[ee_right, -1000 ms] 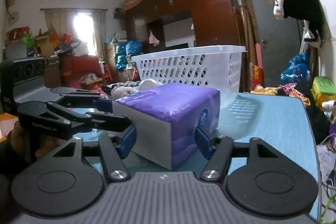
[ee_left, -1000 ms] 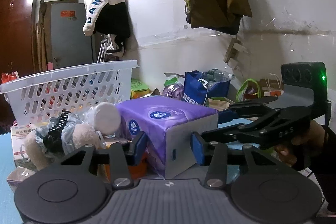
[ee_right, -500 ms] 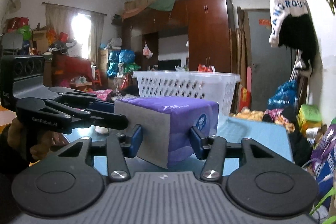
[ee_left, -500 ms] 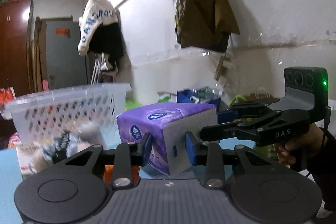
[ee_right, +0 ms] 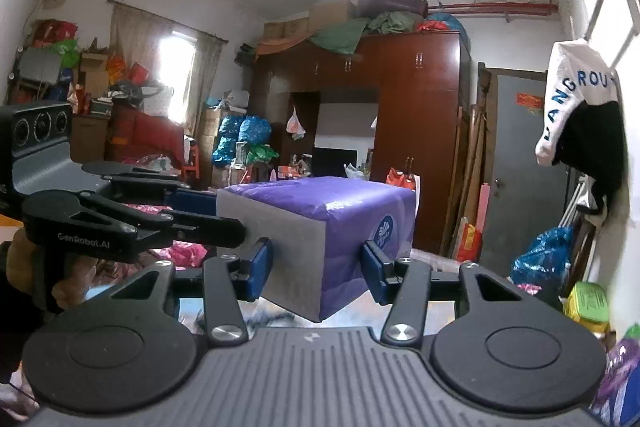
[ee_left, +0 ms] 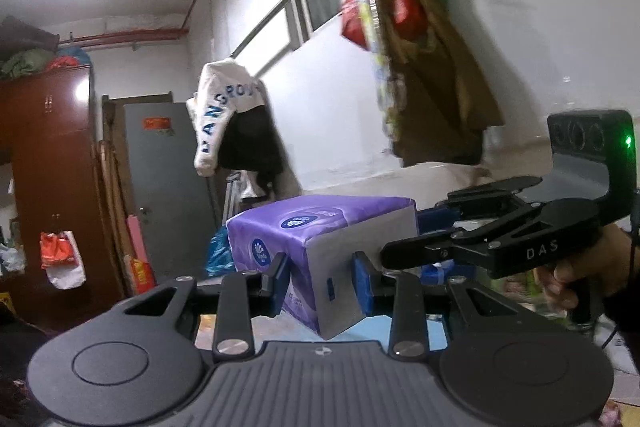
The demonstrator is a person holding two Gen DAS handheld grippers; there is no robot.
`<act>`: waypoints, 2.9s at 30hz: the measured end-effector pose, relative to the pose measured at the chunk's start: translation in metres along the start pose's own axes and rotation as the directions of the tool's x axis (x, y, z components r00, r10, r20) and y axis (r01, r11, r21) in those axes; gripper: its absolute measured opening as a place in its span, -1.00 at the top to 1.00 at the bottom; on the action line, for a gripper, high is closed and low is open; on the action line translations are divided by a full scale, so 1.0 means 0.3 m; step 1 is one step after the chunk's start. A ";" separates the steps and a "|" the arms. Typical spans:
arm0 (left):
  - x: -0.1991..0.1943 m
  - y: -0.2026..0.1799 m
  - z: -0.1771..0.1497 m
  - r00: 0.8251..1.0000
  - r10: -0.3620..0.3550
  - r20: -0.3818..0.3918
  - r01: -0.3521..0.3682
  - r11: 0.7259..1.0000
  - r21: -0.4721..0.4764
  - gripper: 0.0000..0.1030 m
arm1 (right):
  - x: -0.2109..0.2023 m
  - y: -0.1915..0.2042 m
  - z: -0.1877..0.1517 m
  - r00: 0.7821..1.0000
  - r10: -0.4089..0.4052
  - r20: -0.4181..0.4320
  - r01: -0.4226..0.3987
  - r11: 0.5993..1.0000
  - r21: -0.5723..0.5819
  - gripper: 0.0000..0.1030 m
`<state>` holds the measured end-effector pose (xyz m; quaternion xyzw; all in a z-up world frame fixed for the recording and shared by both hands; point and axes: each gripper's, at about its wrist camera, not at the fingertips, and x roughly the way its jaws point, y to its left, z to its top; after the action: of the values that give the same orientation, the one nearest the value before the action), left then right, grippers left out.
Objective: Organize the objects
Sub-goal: 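Lift the tissue pack with both grippers, lower it into the basket, open, then close both grippers on opposite sides of the white plush toy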
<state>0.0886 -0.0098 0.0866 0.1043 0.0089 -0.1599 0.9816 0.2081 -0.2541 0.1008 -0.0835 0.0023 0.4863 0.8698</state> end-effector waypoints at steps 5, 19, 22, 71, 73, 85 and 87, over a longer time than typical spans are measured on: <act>0.134 0.127 0.076 0.998 0.041 -0.056 -0.041 0.999 -0.002 0.25 | 0.156 -0.066 0.041 0.998 -0.009 -0.055 0.009 1.000 0.005 -0.02; 0.446 0.326 -0.023 0.963 0.057 -0.262 -0.077 0.995 -0.068 0.22 | 0.405 -0.151 -0.071 0.967 -0.049 -0.251 0.068 0.996 0.064 -0.02; 0.473 0.340 -0.039 0.953 0.063 -0.295 -0.087 0.994 -0.069 0.21 | 0.428 -0.153 -0.080 0.958 -0.058 -0.281 0.077 0.995 0.059 -0.02; -0.119 0.204 -0.433 0.969 0.068 -0.238 -0.115 0.975 -0.189 -0.50 | 0.087 0.250 -0.313 0.971 0.027 -0.238 0.008 0.989 0.147 -0.34; -0.109 0.197 -0.433 0.969 0.061 -0.239 -0.107 0.977 -0.183 -0.49 | 0.093 0.260 -0.316 0.970 0.032 -0.243 0.002 0.990 0.138 -0.26; -0.047 0.167 -0.453 0.961 -0.006 -0.275 -0.047 0.981 -0.186 0.15 | 0.089 0.270 -0.319 0.969 0.030 -0.247 -0.007 0.995 0.095 0.25; -0.056 0.149 -0.447 0.965 0.012 -0.263 -0.057 0.985 -0.162 0.24 | 0.079 0.269 -0.319 0.972 0.034 -0.233 -0.013 0.996 0.092 0.27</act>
<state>0.0890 0.0648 -0.0346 0.0413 0.1498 -0.1261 0.9798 0.1597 -0.2068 -0.0072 -0.1011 0.1278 0.4829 0.8604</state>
